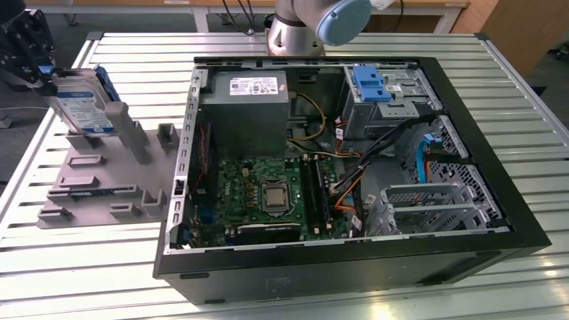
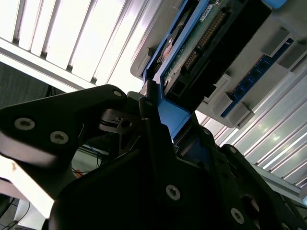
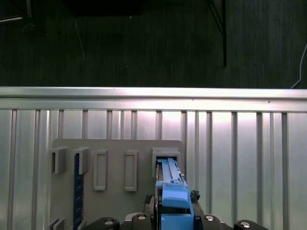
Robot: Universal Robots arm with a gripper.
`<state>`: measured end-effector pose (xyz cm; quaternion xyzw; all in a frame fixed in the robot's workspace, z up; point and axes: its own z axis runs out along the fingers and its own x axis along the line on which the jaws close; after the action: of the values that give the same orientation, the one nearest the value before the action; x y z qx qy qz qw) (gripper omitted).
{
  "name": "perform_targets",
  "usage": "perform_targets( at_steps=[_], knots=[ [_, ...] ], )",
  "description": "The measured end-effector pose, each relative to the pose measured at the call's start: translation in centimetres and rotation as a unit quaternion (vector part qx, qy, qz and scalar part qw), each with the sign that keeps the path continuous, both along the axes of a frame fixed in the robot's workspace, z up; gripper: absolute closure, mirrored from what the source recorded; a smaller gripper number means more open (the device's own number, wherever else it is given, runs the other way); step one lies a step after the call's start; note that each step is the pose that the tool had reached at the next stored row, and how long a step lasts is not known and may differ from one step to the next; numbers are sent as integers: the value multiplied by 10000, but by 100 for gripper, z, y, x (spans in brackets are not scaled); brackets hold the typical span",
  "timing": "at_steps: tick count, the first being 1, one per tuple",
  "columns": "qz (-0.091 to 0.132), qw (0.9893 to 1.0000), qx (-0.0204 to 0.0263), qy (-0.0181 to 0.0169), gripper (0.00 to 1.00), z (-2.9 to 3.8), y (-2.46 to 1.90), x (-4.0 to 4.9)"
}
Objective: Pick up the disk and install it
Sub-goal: 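Pick up the disk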
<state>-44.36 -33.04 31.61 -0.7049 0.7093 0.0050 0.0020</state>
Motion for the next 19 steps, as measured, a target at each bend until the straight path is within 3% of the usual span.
perform_targets(
  at_steps=[9,19],
  knots=[
    [0,10000,0,0,64,56,0,0],
    [0,10000,0,0,64,59,0,0]
  ],
)
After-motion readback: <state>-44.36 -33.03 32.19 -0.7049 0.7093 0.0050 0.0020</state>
